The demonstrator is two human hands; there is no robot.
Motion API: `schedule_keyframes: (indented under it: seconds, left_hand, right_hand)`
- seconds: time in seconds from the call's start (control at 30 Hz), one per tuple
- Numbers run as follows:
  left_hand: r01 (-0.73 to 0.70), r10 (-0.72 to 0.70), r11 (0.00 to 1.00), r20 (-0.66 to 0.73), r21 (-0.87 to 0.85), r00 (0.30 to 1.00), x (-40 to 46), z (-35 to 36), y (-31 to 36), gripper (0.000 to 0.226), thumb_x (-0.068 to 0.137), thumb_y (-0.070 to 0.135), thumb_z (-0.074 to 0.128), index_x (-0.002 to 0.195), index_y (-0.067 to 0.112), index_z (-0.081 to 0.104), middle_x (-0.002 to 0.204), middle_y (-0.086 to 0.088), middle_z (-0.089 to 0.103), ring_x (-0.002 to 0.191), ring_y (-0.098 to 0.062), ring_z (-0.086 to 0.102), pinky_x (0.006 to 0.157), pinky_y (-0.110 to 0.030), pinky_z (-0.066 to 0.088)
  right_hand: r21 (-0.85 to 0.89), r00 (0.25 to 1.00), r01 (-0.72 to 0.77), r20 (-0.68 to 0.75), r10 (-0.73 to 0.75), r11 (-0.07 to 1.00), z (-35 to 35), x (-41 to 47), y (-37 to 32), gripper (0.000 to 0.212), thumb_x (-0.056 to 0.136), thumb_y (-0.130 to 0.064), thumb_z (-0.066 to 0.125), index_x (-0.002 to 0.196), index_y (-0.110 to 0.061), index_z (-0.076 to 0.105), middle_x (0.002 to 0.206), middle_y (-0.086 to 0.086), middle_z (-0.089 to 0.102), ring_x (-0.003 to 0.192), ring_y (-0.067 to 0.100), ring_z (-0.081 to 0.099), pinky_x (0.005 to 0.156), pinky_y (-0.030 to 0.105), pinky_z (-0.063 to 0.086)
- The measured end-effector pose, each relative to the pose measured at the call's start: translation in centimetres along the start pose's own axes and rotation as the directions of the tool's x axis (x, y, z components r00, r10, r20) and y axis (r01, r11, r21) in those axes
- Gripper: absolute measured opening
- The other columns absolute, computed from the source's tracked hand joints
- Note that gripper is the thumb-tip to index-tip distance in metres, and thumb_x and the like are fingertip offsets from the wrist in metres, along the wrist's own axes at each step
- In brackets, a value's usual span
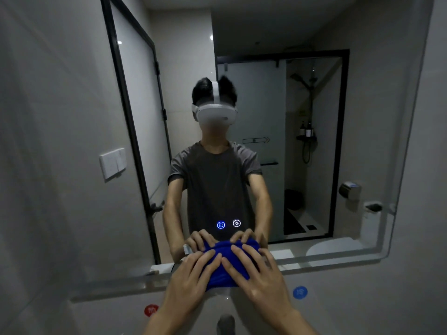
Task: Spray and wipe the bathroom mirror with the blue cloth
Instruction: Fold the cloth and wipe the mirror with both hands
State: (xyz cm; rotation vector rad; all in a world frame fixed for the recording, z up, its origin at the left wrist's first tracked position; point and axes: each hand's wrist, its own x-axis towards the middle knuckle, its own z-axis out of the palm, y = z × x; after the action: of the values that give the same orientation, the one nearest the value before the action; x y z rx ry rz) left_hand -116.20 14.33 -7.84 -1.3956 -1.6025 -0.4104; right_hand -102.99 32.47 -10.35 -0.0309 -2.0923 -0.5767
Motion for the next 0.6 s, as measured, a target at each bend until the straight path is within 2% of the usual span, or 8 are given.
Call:
schedule_keyframes:
  seconds: [0.13,0.23,0.33,0.47,0.6]
  left_hand:
    - [0.050,-0.049,0.999,-0.102,0.012,0.994,3.5,-2.0,-1.5,0.034,0.104,0.017,0.036,0.134,0.009,0.051,0.133,-0.011,0.056,0.118,-0.026,0.052,0.101,-0.040,0.041]
    - [0.057,-0.052,0.998,-0.137,0.027,0.989,7.7,-4.2,-3.3,0.041,0.096,0.010,0.045,0.137,0.007,0.051,0.136,-0.014,0.057,0.120,-0.031,0.053,0.100,-0.046,0.044]
    - [0.058,-0.054,0.998,-0.115,0.033,0.992,12.0,-6.4,-5.0,0.048,0.091,0.007,0.049,0.138,0.002,0.053,0.138,-0.019,0.057,0.125,-0.035,0.051,0.101,-0.049,0.045]
    - [0.064,-0.057,0.996,-0.098,0.068,0.994,16.9,-8.9,-6.5,0.055,0.087,0.007,0.052,0.142,0.001,0.048,0.145,-0.019,0.052,0.131,-0.037,0.049,0.104,-0.051,0.044]
    - [0.040,-0.022,0.990,-0.127,0.135,0.992,20.8,-10.6,-7.3,0.068,0.084,0.002,0.069,0.146,-0.001,0.042,0.153,-0.017,0.043,0.144,-0.035,0.037,0.115,-0.050,0.033]
  right_hand:
    - [0.005,0.995,-0.049,-0.089,0.049,0.999,-2.8,4.9,0.6,0.044,0.100,-0.026,0.050,0.144,-0.026,0.051,0.142,0.010,0.057,0.124,0.030,0.056,0.096,0.049,0.045]
    - [0.000,0.983,-0.065,-0.172,0.064,0.998,-5.3,9.7,2.4,0.038,0.105,-0.022,0.044,0.142,-0.024,0.055,0.139,0.012,0.059,0.122,0.033,0.059,0.096,0.050,0.049]
    - [-0.021,0.981,-0.060,-0.184,0.055,0.998,-7.3,14.0,5.0,0.047,0.099,-0.019,0.051,0.146,-0.023,0.050,0.146,0.013,0.053,0.129,0.034,0.054,0.102,0.051,0.046]
    - [-0.049,0.982,-0.043,-0.188,0.033,0.998,-9.4,18.6,7.9,0.052,0.099,-0.016,0.042,0.151,-0.023,0.041,0.154,0.011,0.043,0.140,0.032,0.043,0.108,0.049,0.040]
    - [-0.049,0.978,-0.047,-0.206,0.036,0.998,-10.7,22.0,10.3,0.055,0.100,-0.016,0.040,0.154,-0.022,0.036,0.158,0.011,0.037,0.145,0.031,0.035,0.115,0.049,0.034]
